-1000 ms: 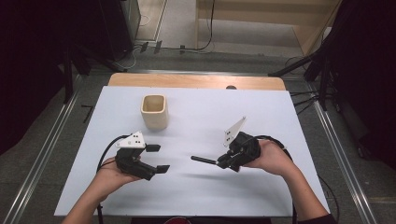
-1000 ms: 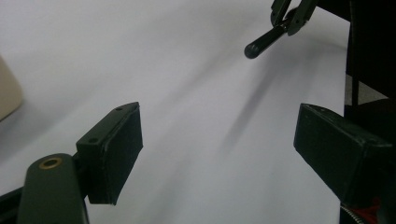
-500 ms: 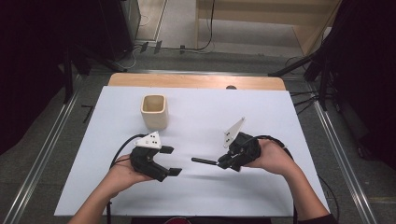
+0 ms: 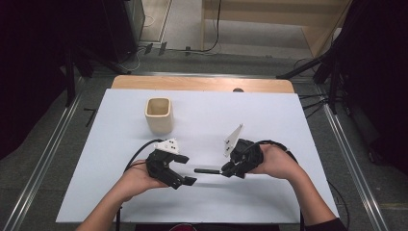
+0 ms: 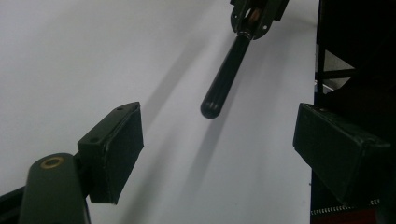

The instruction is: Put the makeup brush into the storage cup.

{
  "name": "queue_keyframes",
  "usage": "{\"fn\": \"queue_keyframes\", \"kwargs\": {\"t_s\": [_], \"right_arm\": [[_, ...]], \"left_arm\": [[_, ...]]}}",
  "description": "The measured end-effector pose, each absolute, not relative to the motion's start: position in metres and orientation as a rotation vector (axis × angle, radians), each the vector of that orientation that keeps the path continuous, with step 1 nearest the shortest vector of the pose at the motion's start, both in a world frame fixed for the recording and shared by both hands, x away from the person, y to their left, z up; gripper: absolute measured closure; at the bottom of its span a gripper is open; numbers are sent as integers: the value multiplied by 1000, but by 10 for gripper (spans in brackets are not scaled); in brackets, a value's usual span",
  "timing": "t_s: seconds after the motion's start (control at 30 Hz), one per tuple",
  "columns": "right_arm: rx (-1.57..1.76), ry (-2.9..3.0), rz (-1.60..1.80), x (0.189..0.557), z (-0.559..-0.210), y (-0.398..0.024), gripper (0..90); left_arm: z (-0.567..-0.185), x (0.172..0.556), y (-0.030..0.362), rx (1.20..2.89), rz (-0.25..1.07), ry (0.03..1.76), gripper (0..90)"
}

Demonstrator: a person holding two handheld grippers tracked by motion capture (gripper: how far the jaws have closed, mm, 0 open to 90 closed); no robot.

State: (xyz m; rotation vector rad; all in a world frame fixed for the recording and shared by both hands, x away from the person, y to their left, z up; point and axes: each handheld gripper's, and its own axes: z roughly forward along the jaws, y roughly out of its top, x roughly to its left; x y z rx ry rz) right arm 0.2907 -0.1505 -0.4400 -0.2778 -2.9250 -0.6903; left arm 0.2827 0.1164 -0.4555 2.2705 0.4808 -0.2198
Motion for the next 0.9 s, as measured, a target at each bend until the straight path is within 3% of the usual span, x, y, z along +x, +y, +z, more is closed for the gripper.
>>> {"fn": "queue_keyframes", "kwargs": {"t_s": [0.9], "right_arm": [[-64,-2992,-631,290,-439,-129,784]], "left_arm": [[-469,294,85,2319,-386,467,331]]}}
